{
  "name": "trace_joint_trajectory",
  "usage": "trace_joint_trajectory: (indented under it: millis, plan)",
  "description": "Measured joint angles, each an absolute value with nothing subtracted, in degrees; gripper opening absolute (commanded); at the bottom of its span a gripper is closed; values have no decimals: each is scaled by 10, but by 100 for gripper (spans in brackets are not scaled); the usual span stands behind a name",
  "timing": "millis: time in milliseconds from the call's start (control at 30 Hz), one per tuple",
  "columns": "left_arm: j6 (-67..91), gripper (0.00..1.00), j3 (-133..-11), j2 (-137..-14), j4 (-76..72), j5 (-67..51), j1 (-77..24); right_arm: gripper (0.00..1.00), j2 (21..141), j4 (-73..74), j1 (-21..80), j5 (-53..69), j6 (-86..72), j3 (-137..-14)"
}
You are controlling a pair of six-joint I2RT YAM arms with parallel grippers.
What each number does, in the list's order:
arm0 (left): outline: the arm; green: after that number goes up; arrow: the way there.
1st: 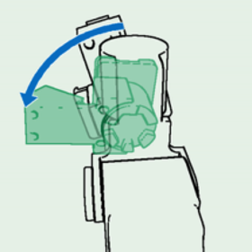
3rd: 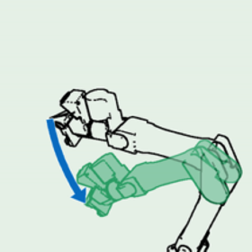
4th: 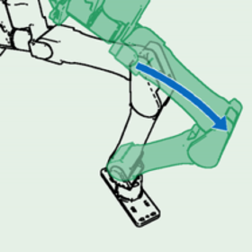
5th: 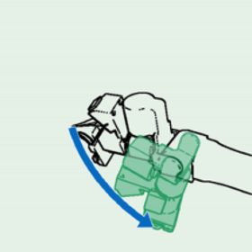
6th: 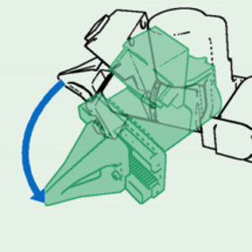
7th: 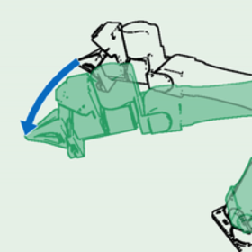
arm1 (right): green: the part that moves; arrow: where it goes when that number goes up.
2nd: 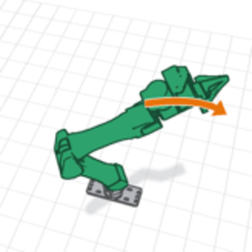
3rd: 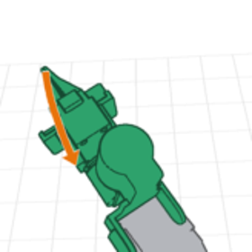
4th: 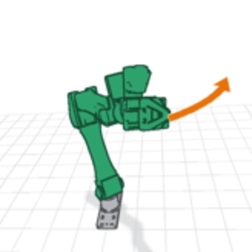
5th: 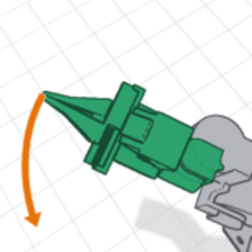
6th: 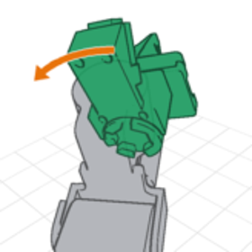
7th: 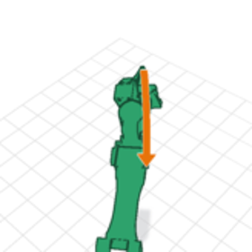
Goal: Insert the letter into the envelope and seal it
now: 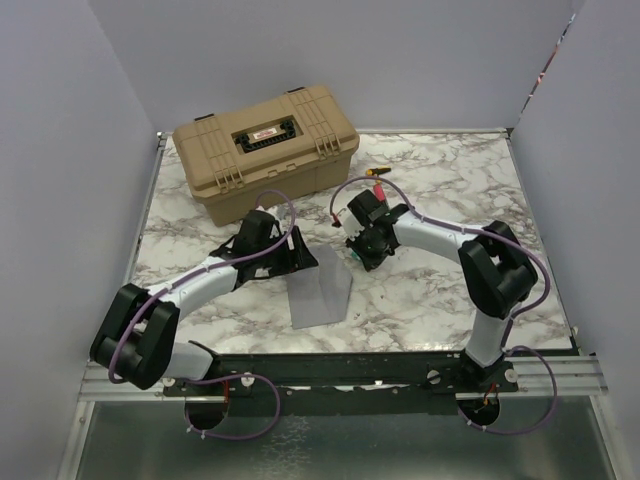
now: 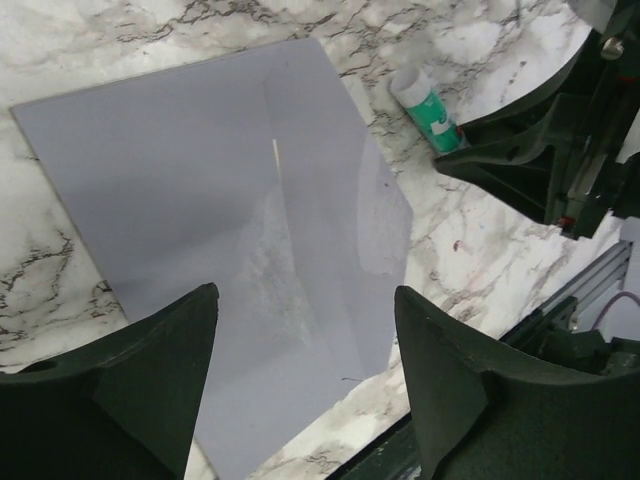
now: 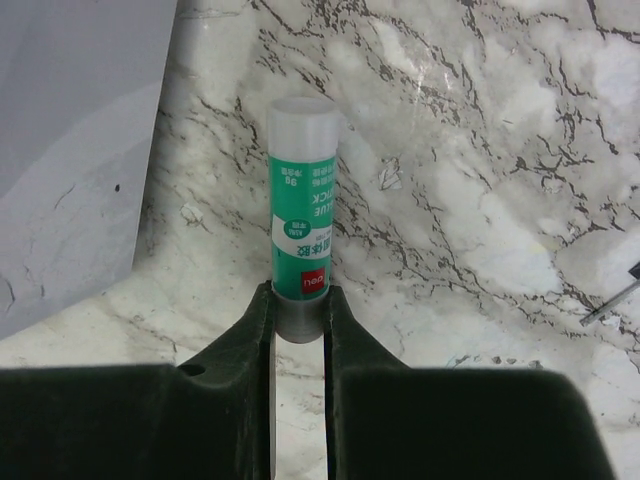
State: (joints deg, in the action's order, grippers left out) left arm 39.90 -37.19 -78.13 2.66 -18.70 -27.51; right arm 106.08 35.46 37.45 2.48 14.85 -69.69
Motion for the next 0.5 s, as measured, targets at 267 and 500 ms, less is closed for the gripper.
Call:
trace_joint_trajectory:
  millis: [267, 500]
  plan:
    - [403, 95, -396, -743, 25, -217, -275, 3, 896, 329, 375, 40, 135, -642]
    - [427, 97, -416, -728, -34, -321, -275, 2, 771, 300, 377, 167, 143, -644]
